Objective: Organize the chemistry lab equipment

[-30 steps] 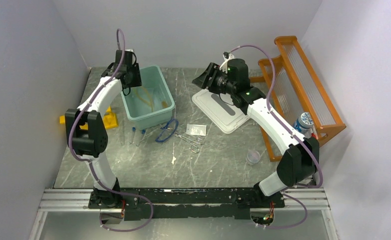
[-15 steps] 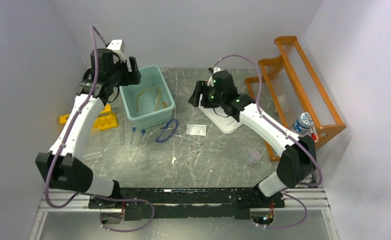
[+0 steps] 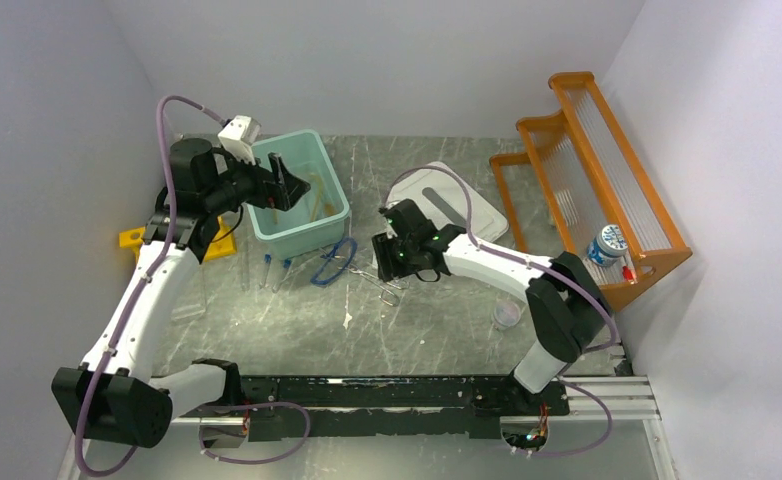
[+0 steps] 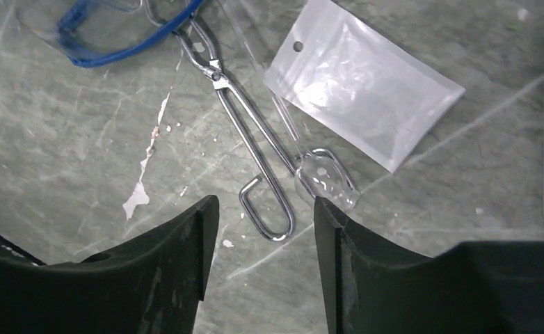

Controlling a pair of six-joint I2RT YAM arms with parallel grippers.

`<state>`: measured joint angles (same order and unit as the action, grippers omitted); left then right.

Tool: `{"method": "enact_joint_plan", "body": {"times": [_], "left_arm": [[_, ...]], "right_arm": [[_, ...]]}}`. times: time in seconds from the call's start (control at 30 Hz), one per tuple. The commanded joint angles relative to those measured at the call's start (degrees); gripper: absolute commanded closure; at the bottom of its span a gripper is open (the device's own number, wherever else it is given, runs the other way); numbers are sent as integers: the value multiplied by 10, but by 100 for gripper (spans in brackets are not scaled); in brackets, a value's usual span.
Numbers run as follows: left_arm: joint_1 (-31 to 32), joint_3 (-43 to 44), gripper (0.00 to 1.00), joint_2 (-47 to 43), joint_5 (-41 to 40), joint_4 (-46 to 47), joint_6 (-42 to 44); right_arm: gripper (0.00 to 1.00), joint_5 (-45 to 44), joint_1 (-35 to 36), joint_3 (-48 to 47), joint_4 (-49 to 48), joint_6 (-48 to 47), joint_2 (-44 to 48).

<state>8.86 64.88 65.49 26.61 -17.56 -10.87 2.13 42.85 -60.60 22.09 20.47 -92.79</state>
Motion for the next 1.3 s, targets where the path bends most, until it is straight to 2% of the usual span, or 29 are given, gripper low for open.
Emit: {"method": "enact_joint_plan", "body": {"times": [0.0, 0.1, 0.3, 0.43, 0.63, 0.87, 1.17, 1.27], "left_arm": [[6, -1, 3, -5, 59, 44, -13], [8, 9, 4, -1, 52, 37, -9], [11, 25, 13, 2, 35, 14, 7], [13, 29, 15, 5, 37, 14, 6], [13, 33, 17, 11, 34, 14, 4], [13, 36, 17, 17, 29, 19, -6], [12, 35, 17, 26, 26, 19, -9], [12, 36, 17, 31, 27, 20, -10]], "right_arm": [[46, 5, 15, -25, -43, -76, -39], [50, 1, 18, -37, -52, -110, -72], [61, -16, 22, -61, -49, -148, -120], [65, -20, 27, -69, -47, -167, -136], [65, -25, 34, -96, -22, -176, -147], [62, -39, 31, -87, -55, -147, -107], [53, -85, 24, -97, -45, -140, -152], [58, -70, 23, -106, -36, -151, -167]]}}
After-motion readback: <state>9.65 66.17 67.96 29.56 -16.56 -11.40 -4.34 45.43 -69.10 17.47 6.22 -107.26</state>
